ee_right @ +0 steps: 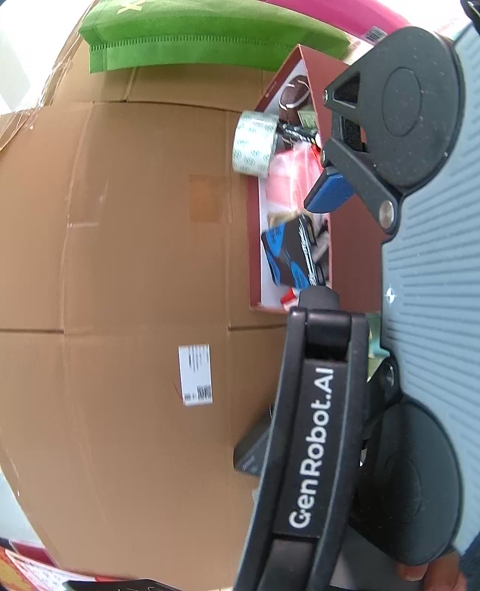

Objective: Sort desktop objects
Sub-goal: 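Withdraw both tools from the maroon box back over the table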

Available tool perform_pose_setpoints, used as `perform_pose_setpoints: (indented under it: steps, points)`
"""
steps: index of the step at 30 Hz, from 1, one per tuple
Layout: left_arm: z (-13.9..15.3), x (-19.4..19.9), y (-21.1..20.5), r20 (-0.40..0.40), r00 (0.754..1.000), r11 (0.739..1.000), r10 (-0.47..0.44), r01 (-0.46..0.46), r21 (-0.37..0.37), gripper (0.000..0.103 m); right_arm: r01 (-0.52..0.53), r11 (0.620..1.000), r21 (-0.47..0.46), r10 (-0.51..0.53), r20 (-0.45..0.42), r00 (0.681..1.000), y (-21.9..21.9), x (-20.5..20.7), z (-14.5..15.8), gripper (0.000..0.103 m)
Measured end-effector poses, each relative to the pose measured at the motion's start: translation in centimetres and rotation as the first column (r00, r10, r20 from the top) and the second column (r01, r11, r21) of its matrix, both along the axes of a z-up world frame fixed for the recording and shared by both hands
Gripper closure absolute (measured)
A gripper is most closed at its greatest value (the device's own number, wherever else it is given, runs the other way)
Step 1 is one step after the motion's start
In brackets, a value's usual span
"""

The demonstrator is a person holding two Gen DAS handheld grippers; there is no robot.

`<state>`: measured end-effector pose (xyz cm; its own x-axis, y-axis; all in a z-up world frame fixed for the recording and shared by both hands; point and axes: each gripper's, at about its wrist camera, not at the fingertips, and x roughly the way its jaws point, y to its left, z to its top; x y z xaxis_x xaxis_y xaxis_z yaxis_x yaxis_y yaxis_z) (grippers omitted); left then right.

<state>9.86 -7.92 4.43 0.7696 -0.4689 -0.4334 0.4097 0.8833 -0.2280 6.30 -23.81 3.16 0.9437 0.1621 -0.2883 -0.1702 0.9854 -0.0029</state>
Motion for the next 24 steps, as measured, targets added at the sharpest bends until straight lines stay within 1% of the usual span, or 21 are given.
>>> perform_pose_setpoints:
  steps: [3, 12, 17, 24]
  points:
    - [-0.3, -1.5, 1.1, 0.002, 1.000, 1.000, 0.016, -0.016, -0.007, 0.007, -0.026, 1.000, 0.006, 0.026, -0.006, 1.000, 0.9, -1.1, -0.1, 0.008]
    - [-1.4, -5.1, 4.5, -0.013, 0.997, 0.997, 0.076, -0.077, -0.022, 0.007, -0.111, 0.994, -0.013, 0.110, -0.033, 0.993, 4.6, -3.7, -0.8, 0.008]
    - [-2.2, -6.5, 6.5, -0.036, 0.993, 0.993, 0.113, -0.114, -0.036, 0.007, -0.157, 0.987, -0.027, 0.156, -0.056, 0.986, 6.7, -4.8, -1.3, 0.008]
    - [-3.2, -7.8, 8.7, -0.067, 0.985, 0.986, 0.157, -0.161, -0.052, 0.007, -0.204, 0.978, -0.044, 0.200, -0.089, 0.976, 9.2, -5.3, -2.1, 0.008]
